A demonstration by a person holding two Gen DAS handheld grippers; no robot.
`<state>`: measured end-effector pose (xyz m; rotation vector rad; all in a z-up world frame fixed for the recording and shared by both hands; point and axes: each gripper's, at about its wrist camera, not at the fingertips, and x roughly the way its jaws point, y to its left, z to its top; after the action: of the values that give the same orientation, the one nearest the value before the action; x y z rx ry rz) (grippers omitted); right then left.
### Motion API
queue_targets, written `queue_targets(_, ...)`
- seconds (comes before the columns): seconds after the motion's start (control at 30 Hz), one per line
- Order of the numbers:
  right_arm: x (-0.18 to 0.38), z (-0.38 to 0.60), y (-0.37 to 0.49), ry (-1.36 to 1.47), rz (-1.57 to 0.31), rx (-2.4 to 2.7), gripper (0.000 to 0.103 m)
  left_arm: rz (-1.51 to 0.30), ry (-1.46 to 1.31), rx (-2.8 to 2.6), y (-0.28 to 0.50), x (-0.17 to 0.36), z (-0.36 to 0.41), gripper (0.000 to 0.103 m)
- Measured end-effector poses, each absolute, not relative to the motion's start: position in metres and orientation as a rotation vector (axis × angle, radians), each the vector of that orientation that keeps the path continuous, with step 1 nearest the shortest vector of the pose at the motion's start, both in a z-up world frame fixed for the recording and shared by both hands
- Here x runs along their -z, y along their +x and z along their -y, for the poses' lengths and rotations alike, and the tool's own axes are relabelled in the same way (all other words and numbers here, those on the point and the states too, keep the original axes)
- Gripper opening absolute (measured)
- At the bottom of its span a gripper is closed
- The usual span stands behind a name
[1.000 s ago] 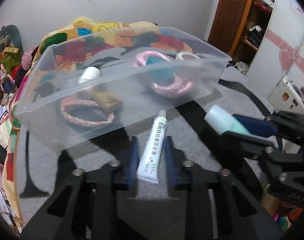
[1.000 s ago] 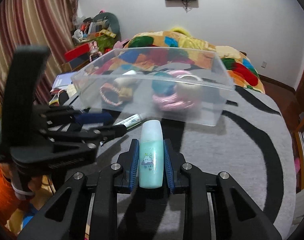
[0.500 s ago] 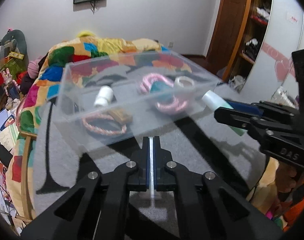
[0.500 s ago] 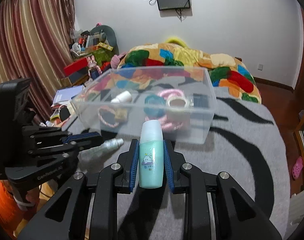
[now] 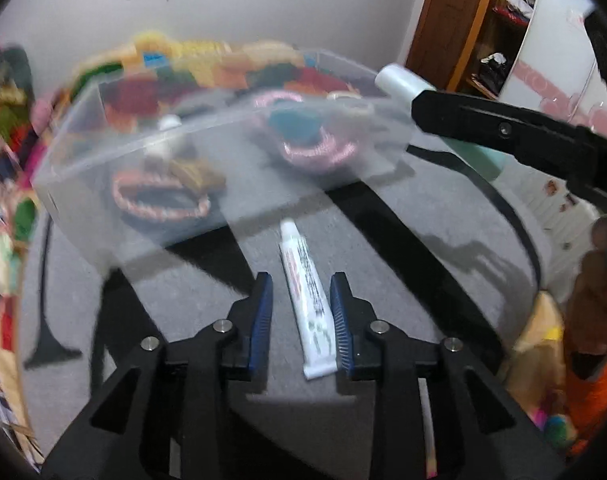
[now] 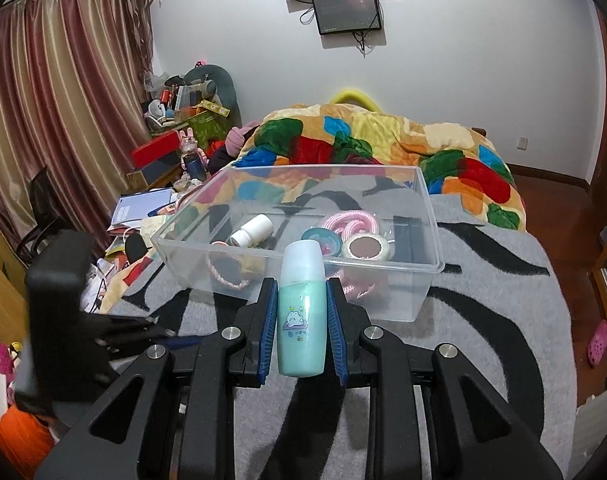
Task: Organize objects
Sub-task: 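Grasp the mint green bottle with the right tool while the left tool grasps the white toothpaste tube, then lower the bottle and toothpaste tube into the clear box, opening both tools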
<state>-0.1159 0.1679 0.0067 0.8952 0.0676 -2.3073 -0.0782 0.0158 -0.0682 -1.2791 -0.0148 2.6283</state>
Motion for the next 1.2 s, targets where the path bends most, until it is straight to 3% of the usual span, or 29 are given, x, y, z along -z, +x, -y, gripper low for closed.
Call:
queue_targets(0.07, -0.006, -0.168, -0.116, 0.897, -0.072, 2.309, 0.022, -0.019, -1.264, -2.65, -0.078, 0.068, -0.021, 0.016)
queue_targets(0.67, -0.023, -0.145, -0.147, 0.868, -0.023, 2.29, 0.022, 0.121, -1.011, -2.8, -0.083, -0.015, 0.022, 0.016)
queue_targets(1.07, 0.008, -0.097, -0.179, 1.004, -0.137, 2.184, 0.022, 0.218, -1.125, -2.786, -0.134, 0.001, 0.052, 0.016)
queue_targets(1.2, 0.005, -0.105, -0.174, 0.979, -0.124, 2.201, 0.028, 0.211, -1.09, -2.789, -0.125, -0.003, 0.05, 0.016)
